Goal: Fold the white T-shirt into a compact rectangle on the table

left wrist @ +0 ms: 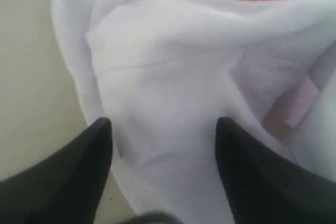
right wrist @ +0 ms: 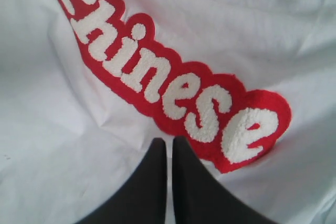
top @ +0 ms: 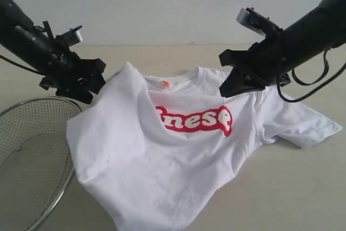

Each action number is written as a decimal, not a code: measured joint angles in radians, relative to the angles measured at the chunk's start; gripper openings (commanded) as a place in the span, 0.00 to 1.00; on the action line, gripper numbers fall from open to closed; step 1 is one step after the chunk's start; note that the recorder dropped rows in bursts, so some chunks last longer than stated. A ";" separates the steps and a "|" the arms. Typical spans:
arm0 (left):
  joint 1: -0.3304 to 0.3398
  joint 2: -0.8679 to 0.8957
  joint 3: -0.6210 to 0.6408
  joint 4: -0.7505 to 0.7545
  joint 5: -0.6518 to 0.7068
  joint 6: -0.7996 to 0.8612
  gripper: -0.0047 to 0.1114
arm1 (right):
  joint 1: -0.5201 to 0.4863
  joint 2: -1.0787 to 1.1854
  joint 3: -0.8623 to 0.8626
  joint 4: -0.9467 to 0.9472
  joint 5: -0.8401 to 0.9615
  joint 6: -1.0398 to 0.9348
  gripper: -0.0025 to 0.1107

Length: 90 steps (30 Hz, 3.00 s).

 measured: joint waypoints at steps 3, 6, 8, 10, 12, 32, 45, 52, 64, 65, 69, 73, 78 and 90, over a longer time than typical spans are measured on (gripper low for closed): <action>0.000 0.012 -0.004 -0.015 0.004 0.007 0.45 | 0.000 0.000 0.000 0.000 -0.002 0.000 0.02; 0.000 0.025 -0.004 -0.019 0.008 0.007 0.38 | 0.000 0.000 0.000 0.000 -0.009 0.000 0.02; 0.000 0.032 -0.005 -0.023 0.008 0.009 0.27 | 0.000 0.000 0.000 0.000 -0.010 0.000 0.02; 0.000 0.035 -0.005 -0.025 0.008 0.009 0.17 | 0.000 0.000 0.000 0.000 -0.012 0.000 0.02; 0.000 0.037 -0.005 -0.027 0.001 0.009 0.08 | 0.000 0.000 0.000 0.000 -0.012 0.000 0.02; 0.000 0.037 -0.141 0.212 -0.044 -0.134 0.08 | 0.000 0.038 0.000 -0.023 -0.018 0.006 0.02; 0.000 0.037 -0.204 0.398 -0.063 -0.227 0.08 | 0.000 0.090 0.000 -0.273 -0.084 0.232 0.02; 0.006 0.037 -0.204 0.480 -0.063 -0.261 0.08 | 0.000 0.090 0.000 -0.478 -0.120 0.394 0.02; 0.006 0.037 -0.213 0.502 -0.063 -0.261 0.08 | -0.100 0.115 0.000 -0.636 -0.156 0.545 0.02; 0.006 0.037 -0.213 0.503 -0.063 -0.261 0.08 | -0.102 0.124 0.000 -0.638 -0.161 0.547 0.02; 0.006 0.037 -0.213 0.505 -0.061 -0.261 0.08 | -0.104 0.164 0.000 -0.640 -0.180 0.547 0.02; 0.006 0.037 -0.213 0.505 -0.059 -0.261 0.08 | -0.104 0.185 -0.021 -0.640 -0.190 0.547 0.02; 0.006 0.037 -0.213 0.505 -0.059 -0.261 0.08 | -0.104 0.230 -0.096 -0.666 -0.171 0.577 0.02; 0.006 0.037 -0.213 0.509 -0.019 -0.267 0.08 | -0.157 0.381 -0.390 -0.792 -0.013 0.693 0.02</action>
